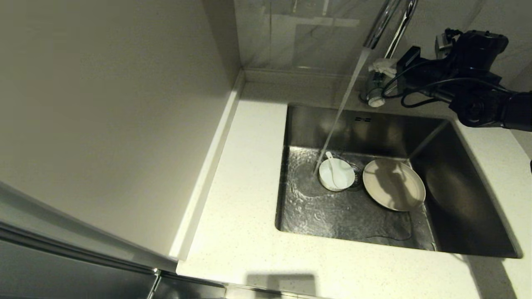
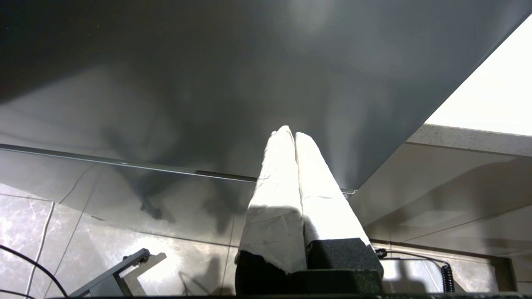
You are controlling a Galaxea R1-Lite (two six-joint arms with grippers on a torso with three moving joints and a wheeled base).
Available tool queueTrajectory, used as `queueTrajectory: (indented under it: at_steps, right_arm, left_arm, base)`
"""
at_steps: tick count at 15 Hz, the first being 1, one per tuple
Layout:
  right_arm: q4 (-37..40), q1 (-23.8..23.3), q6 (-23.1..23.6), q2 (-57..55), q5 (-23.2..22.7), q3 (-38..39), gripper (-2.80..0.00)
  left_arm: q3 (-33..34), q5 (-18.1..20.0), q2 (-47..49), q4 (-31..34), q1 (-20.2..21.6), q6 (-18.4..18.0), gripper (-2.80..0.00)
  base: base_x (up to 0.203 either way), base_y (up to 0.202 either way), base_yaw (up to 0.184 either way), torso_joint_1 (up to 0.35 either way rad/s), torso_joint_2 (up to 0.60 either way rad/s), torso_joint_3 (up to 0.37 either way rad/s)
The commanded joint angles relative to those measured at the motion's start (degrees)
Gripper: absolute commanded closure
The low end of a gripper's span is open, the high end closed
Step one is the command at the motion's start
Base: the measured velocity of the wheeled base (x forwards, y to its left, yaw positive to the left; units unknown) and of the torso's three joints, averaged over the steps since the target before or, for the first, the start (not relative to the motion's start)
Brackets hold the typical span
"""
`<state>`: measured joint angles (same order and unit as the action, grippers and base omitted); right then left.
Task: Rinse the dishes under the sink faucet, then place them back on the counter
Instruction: Turn off the faucet
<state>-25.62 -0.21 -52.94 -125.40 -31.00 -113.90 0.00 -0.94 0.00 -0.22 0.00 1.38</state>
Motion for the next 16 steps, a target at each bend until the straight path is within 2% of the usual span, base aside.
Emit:
queueTrajectory:
  at_steps: [1, 4, 6, 7, 9, 11, 14, 16]
  right_arm:
    - [-0.24, -0.47, -0.60, 0.25, -0.53, 0.06, 0.00]
    - [7.71, -2.93, 0.83, 3.13, -2.78, 0.50, 0.00]
    - [18.48, -4.93, 4.83, 5.39, -4.28, 0.69, 0.00]
    - [24.20, -5.97, 8.05, 6.24, -4.80, 0.90, 0.00]
    - [32.70, -8.04, 18.84, 7.22, -5.21, 3.16, 0.00]
    - [34.99, -9.39, 25.07, 7.38, -5.29, 6.12, 0.00]
    - [34.61, -9.46, 25.19, 6.53, -5.35, 5.58, 0.00]
    - [34.50, -9.46, 23.34, 6.40, -5.58, 4.28, 0.00]
  left_arm:
    - [0.00, -0.03, -0.18, -0.04, 0.00, 0.03, 0.00]
    - [0.00, -0.03, -0.18, -0.04, 0.00, 0.03, 0.00]
    - [0.00, -0.03, -0.18, -0.04, 0.00, 0.03, 0.00]
    - [0.00, -0.03, -0.18, -0.04, 0.00, 0.03, 0.00]
    - [0.00, -0.03, -0.18, -0.04, 0.00, 0.03, 0.00]
    - [0.00, -0.03, -0.18, -0.04, 0.00, 0.03, 0.00]
    - [0.00, -0.03, -0.18, -0.04, 0.00, 0.03, 0.00]
    - [0.00, -0.03, -0.18, -0.04, 0.00, 0.03, 0.00]
  base:
    - [0.000, 0.000, 0.000, 0.000, 0.00, 0.000]
    - [0.000, 0.000, 0.000, 0.000, 0.00, 0.000]
    - [0.000, 0.000, 0.000, 0.000, 0.00, 0.000]
    - [0.000, 0.000, 0.000, 0.000, 0.00, 0.000]
    - [0.000, 0.000, 0.000, 0.000, 0.00, 0.000]
    - [0.000, 0.000, 0.000, 0.000, 0.00, 0.000]
    - [0.000, 0.000, 0.000, 0.000, 0.00, 0.000]
    - [0.000, 0.000, 0.000, 0.000, 0.00, 0.000]
